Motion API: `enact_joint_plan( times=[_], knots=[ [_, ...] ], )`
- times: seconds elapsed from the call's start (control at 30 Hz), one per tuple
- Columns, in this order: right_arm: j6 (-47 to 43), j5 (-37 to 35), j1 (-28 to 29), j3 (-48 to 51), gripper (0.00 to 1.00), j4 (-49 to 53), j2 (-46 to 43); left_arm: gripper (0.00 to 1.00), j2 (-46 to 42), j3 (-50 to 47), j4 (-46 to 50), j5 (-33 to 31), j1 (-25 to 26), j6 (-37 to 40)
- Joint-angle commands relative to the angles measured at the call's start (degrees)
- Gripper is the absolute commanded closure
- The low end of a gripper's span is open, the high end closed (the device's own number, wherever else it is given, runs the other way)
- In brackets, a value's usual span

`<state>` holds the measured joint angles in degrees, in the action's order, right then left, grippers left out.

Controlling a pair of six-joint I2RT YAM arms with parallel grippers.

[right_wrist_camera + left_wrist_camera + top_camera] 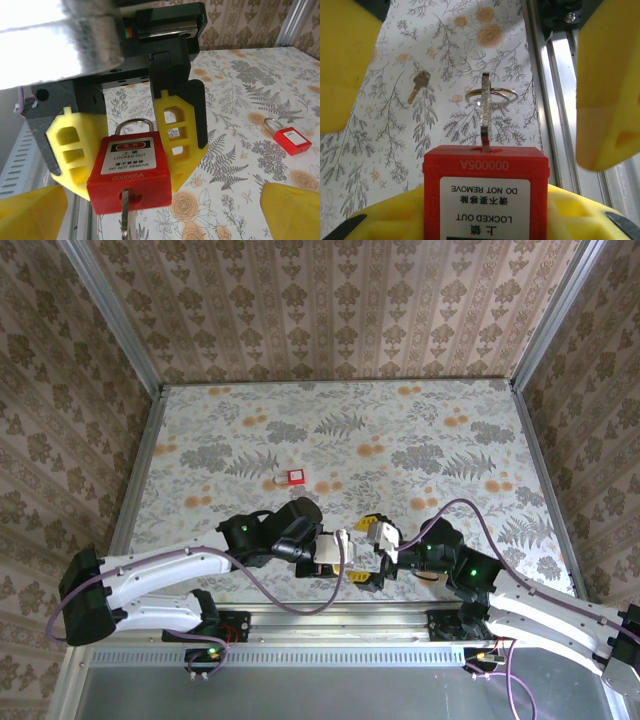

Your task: Unlock with the key

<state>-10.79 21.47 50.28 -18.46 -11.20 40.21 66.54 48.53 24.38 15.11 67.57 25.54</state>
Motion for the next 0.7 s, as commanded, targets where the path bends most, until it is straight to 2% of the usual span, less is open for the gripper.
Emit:
enact_joint_plan(
  times=[0.0, 0.43, 0.67],
  knots=[
    [-1.30, 1.37, 0.17, 0.09, 0.01, -2.92, 0.48, 1.00, 0.47, 2.18, -0.91, 1.59, 0.85, -0.33],
    [-1.29, 4.43, 0.18, 0.31, 0.38, -2.17, 1.23, 1.00, 1.83, 3.21, -0.75, 2.33, 1.25, 0.03],
    [-1.19, 6.38, 0.25, -0.39, 0.50, -1.28, 2.18, 1.00, 2.19, 3.40, -0.52, 2.51, 1.25, 0.28]
  ],
)
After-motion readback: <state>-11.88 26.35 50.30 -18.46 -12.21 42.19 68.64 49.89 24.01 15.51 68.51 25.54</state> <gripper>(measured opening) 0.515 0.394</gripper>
